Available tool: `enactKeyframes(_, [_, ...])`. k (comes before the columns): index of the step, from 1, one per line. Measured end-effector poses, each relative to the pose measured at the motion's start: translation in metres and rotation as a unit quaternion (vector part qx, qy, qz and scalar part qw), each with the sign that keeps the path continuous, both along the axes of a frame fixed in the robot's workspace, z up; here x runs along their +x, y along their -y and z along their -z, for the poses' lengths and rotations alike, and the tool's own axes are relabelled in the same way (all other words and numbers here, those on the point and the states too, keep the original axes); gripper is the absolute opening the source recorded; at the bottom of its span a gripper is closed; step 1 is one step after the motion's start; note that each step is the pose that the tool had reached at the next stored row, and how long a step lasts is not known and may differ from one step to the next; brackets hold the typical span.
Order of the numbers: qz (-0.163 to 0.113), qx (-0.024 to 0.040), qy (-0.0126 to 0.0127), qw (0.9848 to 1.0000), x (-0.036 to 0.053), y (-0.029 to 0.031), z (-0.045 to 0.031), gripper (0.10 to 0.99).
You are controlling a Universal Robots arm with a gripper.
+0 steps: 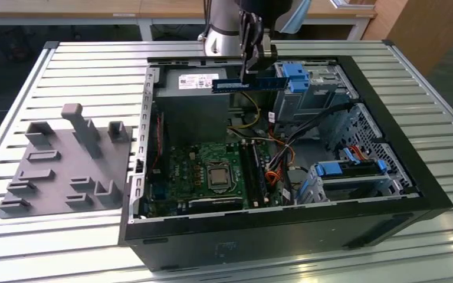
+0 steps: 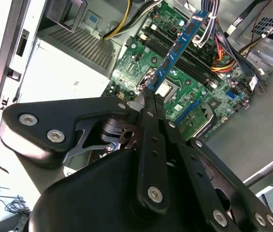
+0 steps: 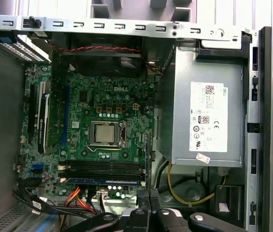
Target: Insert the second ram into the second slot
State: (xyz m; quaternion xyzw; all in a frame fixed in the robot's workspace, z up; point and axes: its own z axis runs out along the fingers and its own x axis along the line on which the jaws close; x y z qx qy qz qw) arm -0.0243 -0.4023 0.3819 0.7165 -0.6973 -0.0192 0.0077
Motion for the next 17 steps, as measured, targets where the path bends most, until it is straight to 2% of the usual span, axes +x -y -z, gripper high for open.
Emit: enactKeyframes(17, [0.0,-0.0009,0.0,1.0,0.0,0.0037,0.0,0.114])
